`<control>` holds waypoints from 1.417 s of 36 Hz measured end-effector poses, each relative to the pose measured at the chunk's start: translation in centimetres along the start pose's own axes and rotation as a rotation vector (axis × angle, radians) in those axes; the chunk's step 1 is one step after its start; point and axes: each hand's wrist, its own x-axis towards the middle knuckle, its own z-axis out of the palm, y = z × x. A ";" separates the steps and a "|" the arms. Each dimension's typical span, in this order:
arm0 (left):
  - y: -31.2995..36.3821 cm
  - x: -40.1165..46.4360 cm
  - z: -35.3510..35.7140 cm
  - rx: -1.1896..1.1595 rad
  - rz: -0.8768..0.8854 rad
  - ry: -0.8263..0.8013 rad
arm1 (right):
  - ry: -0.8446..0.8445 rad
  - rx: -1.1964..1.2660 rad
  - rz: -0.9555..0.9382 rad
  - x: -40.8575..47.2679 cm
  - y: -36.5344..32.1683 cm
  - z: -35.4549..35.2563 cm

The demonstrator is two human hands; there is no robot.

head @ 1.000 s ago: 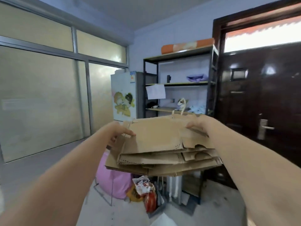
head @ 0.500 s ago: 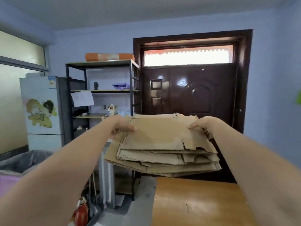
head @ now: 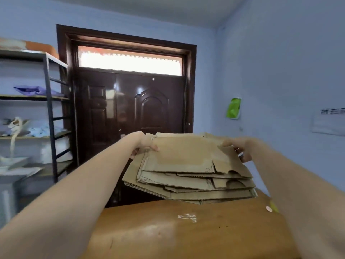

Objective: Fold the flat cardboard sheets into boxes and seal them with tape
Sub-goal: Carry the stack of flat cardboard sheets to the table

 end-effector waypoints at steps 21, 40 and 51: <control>23.1 26.2 20.0 -0.063 0.236 -0.244 | 0.337 -0.035 0.097 24.2 7.5 -18.7; 35.5 38.4 30.6 -0.133 0.144 -0.094 | 0.237 -0.082 0.016 44.9 10.3 -28.4; 45.2 44.3 37.7 -0.189 0.003 0.002 | 0.136 -0.114 -0.084 58.3 11.7 -36.9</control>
